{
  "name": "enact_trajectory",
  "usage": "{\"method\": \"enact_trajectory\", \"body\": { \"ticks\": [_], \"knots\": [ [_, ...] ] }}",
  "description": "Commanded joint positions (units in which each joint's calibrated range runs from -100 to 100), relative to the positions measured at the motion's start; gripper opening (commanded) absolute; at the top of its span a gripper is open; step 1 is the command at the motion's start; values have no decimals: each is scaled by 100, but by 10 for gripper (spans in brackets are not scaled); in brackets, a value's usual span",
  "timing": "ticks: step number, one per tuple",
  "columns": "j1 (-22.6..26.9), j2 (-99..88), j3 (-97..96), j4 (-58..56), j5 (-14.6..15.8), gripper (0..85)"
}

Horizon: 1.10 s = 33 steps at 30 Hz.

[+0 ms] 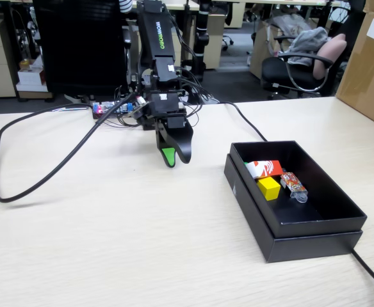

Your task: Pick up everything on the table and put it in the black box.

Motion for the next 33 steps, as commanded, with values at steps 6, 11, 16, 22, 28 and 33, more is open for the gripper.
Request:
{"method": "enact_trajectory", "body": {
  "ticks": [6, 11, 16, 22, 28, 33],
  "knots": [
    [-73, -450, -714, 1178, -24, 445],
    [-156, -461, -813, 1265, -5, 468],
    [-151, -484, -1004, 1386, 5, 483],
    [-171, -496, -1203, 1489, -5, 492],
    [-176, -484, -1357, 1584, -15, 488],
    [-215, -427, -1475, 1584, -20, 488]
  ]
}}
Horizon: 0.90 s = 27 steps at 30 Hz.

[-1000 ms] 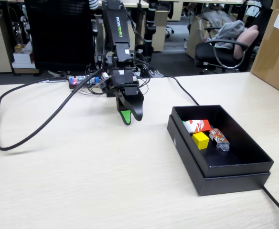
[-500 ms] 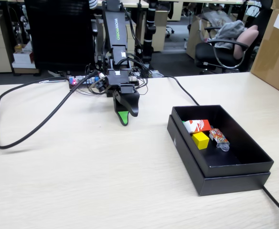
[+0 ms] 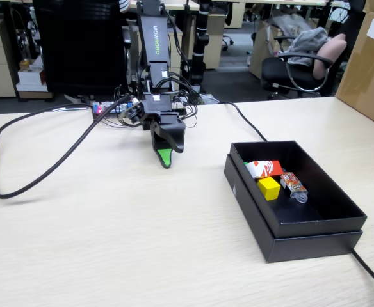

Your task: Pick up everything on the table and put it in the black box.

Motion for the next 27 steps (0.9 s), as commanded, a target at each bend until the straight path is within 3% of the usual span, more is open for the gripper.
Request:
{"method": "enact_trajectory", "body": {
  "ticks": [1, 27],
  "knots": [
    [-29, -11, -60, -69, -5, 488],
    [-24, -11, -214, -8, -5, 488]
  ]
}}
